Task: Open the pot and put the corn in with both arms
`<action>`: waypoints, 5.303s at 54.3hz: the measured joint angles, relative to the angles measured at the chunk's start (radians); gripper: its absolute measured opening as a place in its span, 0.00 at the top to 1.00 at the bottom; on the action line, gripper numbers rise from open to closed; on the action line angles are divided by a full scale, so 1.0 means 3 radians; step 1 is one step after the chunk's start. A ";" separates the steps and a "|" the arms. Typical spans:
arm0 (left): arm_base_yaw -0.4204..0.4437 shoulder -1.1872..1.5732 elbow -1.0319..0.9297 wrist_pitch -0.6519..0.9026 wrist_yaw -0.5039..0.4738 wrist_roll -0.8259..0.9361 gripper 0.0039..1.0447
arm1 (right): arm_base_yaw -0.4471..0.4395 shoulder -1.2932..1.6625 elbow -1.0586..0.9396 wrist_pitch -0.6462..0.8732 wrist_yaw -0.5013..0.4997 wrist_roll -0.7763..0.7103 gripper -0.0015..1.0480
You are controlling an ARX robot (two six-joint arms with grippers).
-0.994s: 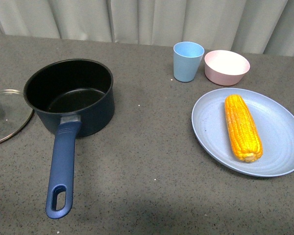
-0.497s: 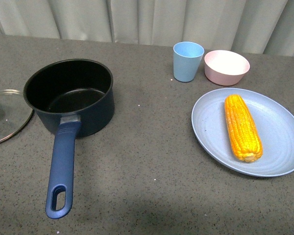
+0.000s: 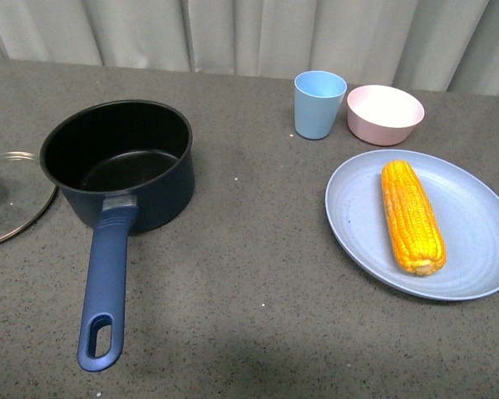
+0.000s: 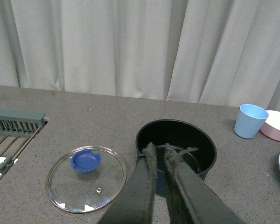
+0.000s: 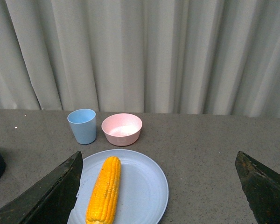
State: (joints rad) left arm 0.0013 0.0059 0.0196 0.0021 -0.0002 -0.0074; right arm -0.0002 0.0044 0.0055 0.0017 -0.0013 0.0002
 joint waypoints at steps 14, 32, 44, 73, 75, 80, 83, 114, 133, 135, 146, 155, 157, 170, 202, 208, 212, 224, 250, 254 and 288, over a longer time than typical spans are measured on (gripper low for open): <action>0.0000 -0.0006 0.0000 0.0000 0.0000 0.0000 0.42 | 0.0036 0.1044 0.0234 0.0207 -0.0065 -0.0271 0.09; 0.0000 -0.0006 0.0000 0.0000 0.0000 0.0008 0.06 | 0.0188 0.4027 0.1279 0.1002 0.0108 0.0056 0.09; 0.0000 -0.0006 0.0000 0.0000 0.0001 0.0009 0.06 | 0.0337 0.5296 0.1890 0.0931 0.0253 0.0343 0.09; 0.0000 -0.0006 0.0000 0.0000 0.0001 0.0009 0.06 | 0.0713 0.6530 0.2767 0.0636 0.0214 0.0696 0.09; 0.0000 -0.0006 0.0000 0.0000 0.0000 0.0009 0.06 | 0.0731 0.6608 0.2825 0.0609 0.0214 0.0726 0.09; 0.0000 -0.0006 0.0000 0.0000 0.0000 0.0009 0.06 | 0.0743 0.6697 0.2904 0.0567 0.0234 0.0749 0.09; 0.0000 -0.0006 0.0000 0.0000 0.0000 0.0009 0.06 | 0.0744 0.6762 0.2972 0.0528 0.0242 0.0772 0.09; 0.0000 -0.0006 0.0000 0.0000 0.0000 0.0009 0.06 | 0.0743 0.6855 0.3089 0.0448 0.0158 0.0861 0.70; 0.0000 -0.0006 0.0000 0.0000 0.0000 0.0009 0.06 | 0.0757 0.6179 0.3016 0.0535 -0.0500 0.1279 0.83; 0.0000 -0.0006 0.0000 0.0000 0.0001 0.0009 0.06 | 0.0799 0.6152 0.3052 0.0533 -0.0571 0.1338 0.84; 0.0000 -0.0006 0.0000 0.0000 0.0000 0.0009 0.06 | 0.1255 0.6312 0.3479 0.0546 -0.0871 0.1757 0.86; 0.0000 -0.0006 0.0000 0.0000 0.0000 0.0009 0.06 | 0.1600 0.6616 0.4013 0.0436 -0.0877 0.1948 0.87; 0.0000 -0.0006 0.0000 0.0000 0.0000 0.0009 0.06 | 0.1657 0.6687 0.4122 0.0416 -0.0880 0.1980 0.88; 0.0000 -0.0006 0.0000 0.0000 0.0000 0.0009 0.06 | 0.2022 0.7328 0.5011 0.0118 -0.0875 0.2200 0.88; 0.0000 -0.0006 0.0000 0.0000 0.0000 0.0009 0.06 | 0.2221 0.7780 0.5540 -0.0140 -0.0828 0.2258 0.63; 0.0000 -0.0006 0.0000 0.0000 0.0000 0.0009 0.06 | 0.2221 0.7783 0.5529 -0.0061 -0.0796 0.2230 0.45; 0.0000 -0.0006 0.0000 0.0000 0.0000 0.0009 0.06 | 0.2221 0.7783 0.5506 -0.0031 -0.0759 0.2199 0.33; 0.0000 -0.0006 0.0000 0.0000 0.0001 0.0009 0.06 | 0.2193 0.7712 0.5276 0.0160 -0.0500 0.2055 0.09; 0.0000 -0.0006 0.0000 0.0000 0.0000 0.0009 0.06 | 0.1498 0.5728 0.2682 0.1872 0.0662 0.0903 0.09; 0.0000 -0.0006 0.0000 0.0000 0.0000 0.0009 0.06 | 0.1387 0.5531 0.2426 0.1898 0.0692 0.0853 0.09; 0.0000 -0.0006 0.0000 0.0000 0.0000 0.0009 0.06 | 0.0520 0.4133 0.0463 0.3590 0.0507 0.0022 0.80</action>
State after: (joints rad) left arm 0.0013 0.0040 0.0196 0.0021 -0.0002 -0.0048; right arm 0.1558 1.2442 0.1444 1.0786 0.1509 0.0067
